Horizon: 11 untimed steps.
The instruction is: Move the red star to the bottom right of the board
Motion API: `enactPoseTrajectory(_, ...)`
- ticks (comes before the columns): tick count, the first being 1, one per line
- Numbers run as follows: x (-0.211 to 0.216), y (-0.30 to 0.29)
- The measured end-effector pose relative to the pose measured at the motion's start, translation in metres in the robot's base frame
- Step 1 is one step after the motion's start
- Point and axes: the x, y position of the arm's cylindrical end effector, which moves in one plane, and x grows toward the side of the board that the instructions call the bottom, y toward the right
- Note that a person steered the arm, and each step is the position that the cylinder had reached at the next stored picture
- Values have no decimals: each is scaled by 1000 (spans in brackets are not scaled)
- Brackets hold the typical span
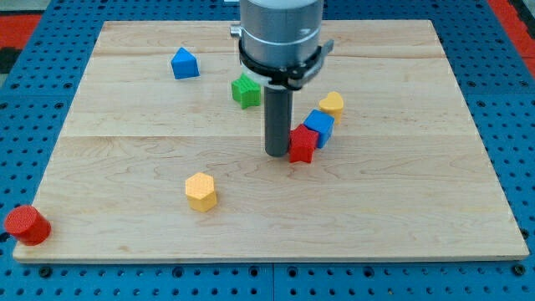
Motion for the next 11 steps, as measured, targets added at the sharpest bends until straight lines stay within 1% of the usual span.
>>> enactPoseTrajectory(1, -37, -32)
enactPoseTrajectory(2, -38, -11)
enactPoseTrajectory(3, 5, 45)
enactPoseTrajectory(4, 41, 77)
enactPoseTrajectory(5, 62, 109)
enactPoseTrajectory(7, 86, 177)
enactPoseTrajectory(8, 92, 193)
enactPoseTrajectory(10, 103, 205)
enactPoseTrajectory(11, 96, 202)
